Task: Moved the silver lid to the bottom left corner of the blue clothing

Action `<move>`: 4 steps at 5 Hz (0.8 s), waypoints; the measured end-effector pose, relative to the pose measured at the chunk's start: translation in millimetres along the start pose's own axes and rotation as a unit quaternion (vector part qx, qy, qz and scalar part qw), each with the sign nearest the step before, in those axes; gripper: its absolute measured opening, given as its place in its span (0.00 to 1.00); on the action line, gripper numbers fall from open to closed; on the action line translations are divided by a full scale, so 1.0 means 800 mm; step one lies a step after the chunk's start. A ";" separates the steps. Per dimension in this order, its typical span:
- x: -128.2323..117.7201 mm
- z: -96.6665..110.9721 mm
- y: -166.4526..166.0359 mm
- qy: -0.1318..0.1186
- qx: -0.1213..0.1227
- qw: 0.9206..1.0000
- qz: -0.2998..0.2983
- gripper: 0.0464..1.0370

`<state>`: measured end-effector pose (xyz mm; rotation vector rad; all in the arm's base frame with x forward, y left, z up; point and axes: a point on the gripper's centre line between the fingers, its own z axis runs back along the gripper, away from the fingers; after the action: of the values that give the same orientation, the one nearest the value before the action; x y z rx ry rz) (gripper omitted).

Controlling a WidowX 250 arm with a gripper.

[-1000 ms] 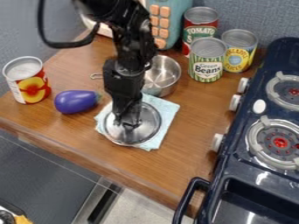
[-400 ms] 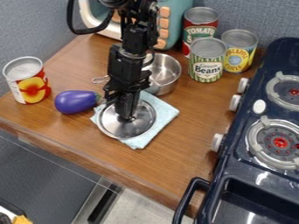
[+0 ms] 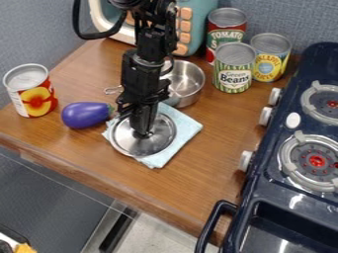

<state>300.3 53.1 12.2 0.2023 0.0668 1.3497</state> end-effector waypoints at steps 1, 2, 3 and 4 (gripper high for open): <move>-0.004 0.002 0.008 0.005 -0.032 0.999 -0.018 0.19; -0.006 0.010 0.021 0.018 -0.050 0.998 -0.034 0.45; -0.004 0.034 0.031 0.016 -0.085 0.995 -0.039 0.78; -0.001 0.037 0.030 0.011 -0.091 0.995 -0.037 0.97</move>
<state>281.9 53.7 45.9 0.0301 -0.0307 1.2754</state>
